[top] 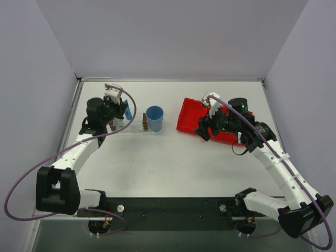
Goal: Prepare toiletry sets of a toothbrush and toothpaste on the tray
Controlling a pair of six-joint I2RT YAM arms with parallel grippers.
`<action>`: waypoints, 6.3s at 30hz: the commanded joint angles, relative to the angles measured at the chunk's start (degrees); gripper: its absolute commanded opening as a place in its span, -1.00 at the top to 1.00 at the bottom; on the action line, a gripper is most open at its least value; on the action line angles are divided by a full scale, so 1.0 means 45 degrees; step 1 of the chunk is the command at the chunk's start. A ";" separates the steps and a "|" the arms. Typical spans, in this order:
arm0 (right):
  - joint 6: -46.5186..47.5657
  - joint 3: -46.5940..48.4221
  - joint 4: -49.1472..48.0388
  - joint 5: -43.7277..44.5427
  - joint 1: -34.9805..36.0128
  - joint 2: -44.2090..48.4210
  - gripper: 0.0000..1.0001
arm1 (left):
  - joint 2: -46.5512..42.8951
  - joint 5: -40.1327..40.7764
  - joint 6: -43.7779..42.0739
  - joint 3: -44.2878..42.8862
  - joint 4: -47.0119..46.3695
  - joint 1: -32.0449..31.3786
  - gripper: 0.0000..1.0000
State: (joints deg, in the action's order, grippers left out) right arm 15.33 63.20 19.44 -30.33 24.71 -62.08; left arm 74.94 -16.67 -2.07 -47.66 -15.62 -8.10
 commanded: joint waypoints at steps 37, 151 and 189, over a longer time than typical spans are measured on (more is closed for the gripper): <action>0.0050 -0.0314 -0.0649 -0.0370 -0.0139 0.0086 -0.23 | 0.0495 0.0227 -0.0381 -0.0327 -0.0651 0.0159 1.00; 0.0147 -0.0685 -0.0785 -0.0390 -0.0276 0.0066 -0.22 | 0.1278 -0.0046 -0.0127 -0.0659 -0.0046 0.0413 0.04; -0.1746 -0.0314 -0.0199 0.5254 -0.0686 -0.3487 -0.19 | -0.3860 -0.2448 -0.0342 -0.1676 0.4564 0.0374 -0.62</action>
State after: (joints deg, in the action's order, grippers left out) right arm 11.20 60.53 17.41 -10.74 22.09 -73.76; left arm 58.89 -24.64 -3.70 -55.33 4.14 -6.66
